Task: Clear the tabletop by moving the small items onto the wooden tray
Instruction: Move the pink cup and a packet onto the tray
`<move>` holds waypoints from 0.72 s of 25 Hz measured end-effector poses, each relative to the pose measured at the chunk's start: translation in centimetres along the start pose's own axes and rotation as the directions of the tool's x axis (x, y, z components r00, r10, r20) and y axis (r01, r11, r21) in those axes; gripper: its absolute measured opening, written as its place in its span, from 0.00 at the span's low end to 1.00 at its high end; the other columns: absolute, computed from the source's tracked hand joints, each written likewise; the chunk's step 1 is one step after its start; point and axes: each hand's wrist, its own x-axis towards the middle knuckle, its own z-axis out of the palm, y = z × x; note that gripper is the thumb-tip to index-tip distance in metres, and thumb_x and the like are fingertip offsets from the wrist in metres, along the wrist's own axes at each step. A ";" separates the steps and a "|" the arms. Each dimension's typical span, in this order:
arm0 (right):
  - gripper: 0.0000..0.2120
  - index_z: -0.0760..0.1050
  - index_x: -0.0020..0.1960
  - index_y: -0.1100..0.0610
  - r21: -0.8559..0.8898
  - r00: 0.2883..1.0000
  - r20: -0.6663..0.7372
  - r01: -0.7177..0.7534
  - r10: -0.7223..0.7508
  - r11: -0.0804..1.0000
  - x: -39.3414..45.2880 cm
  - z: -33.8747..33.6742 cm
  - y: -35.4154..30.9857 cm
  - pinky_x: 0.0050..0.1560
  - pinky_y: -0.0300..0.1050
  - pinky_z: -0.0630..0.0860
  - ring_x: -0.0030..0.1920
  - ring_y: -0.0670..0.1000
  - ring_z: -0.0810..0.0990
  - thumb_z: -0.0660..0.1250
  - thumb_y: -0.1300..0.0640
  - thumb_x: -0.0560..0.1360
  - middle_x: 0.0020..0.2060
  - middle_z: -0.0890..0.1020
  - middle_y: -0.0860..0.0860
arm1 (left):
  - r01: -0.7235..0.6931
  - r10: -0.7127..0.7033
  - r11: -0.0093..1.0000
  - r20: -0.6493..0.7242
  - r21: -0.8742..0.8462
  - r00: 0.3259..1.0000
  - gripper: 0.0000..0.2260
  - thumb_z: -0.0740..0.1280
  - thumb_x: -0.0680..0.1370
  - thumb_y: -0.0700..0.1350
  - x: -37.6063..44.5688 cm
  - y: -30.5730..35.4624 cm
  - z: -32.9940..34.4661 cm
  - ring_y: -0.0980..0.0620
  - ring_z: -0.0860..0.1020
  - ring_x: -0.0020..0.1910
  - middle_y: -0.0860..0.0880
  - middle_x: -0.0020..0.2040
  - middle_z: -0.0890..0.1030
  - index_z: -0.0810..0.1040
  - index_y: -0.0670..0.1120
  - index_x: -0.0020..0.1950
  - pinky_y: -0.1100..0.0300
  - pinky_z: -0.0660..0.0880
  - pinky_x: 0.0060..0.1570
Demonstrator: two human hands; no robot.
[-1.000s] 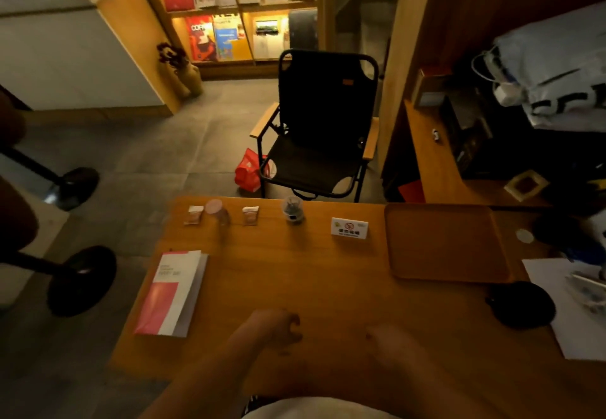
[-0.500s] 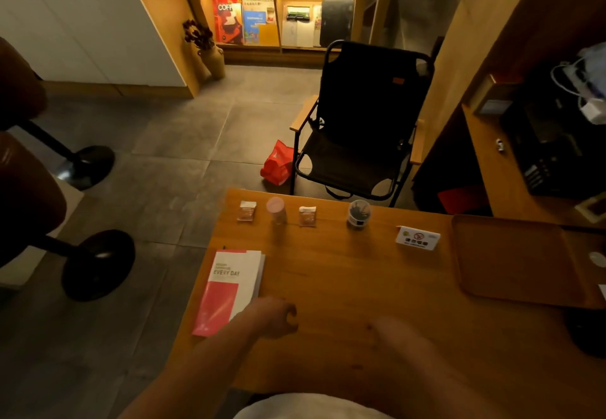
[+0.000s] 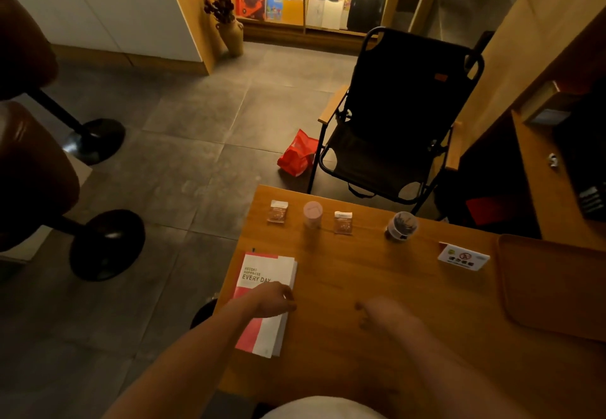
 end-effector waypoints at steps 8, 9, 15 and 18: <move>0.19 0.69 0.70 0.51 -0.091 0.997 -0.082 0.008 -0.016 0.996 7.3 -3.5 0.3 0.60 0.49 0.75 0.62 0.55 0.75 0.61 0.51 0.80 0.64 0.76 0.53 | 0.052 -0.052 0.997 0.013 -0.048 0.999 0.11 0.66 0.78 0.46 2.8 -2.1 -3.9 0.48 0.79 0.52 0.44 0.55 0.81 0.78 0.43 0.58 0.59 0.75 0.51; 0.19 0.69 0.69 0.51 -0.099 0.995 -0.103 0.001 -0.011 0.995 8.3 -4.1 0.3 0.57 0.48 0.75 0.61 0.54 0.75 0.62 0.51 0.80 0.63 0.76 0.53 | 0.073 -0.073 0.997 0.002 0.024 0.997 0.12 0.67 0.78 0.47 3.3 -2.2 -4.8 0.49 0.78 0.52 0.45 0.56 0.81 0.78 0.43 0.59 0.59 0.74 0.50; 0.23 0.66 0.70 0.46 -0.133 0.882 -0.471 -0.087 0.014 0.987 13.0 -7.4 0.8 0.61 0.53 0.72 0.65 0.55 0.74 0.64 0.44 0.77 0.67 0.75 0.51 | 0.069 0.113 0.886 -0.358 0.459 0.927 0.18 0.67 0.76 0.52 6.6 -2.9 -9.7 0.47 0.75 0.58 0.48 0.64 0.76 0.73 0.51 0.65 0.50 0.73 0.56; 0.33 0.56 0.75 0.44 -0.034 0.809 -0.588 -0.056 0.025 0.998 15.5 -8.2 1.1 0.67 0.56 0.70 0.70 0.56 0.70 0.64 0.37 0.75 0.71 0.71 0.50 | 0.059 0.278 0.838 -0.517 0.543 0.809 0.29 0.66 0.77 0.56 9.1 -4.2 -10.5 0.44 0.64 0.72 0.48 0.73 0.66 0.60 0.53 0.75 0.43 0.65 0.68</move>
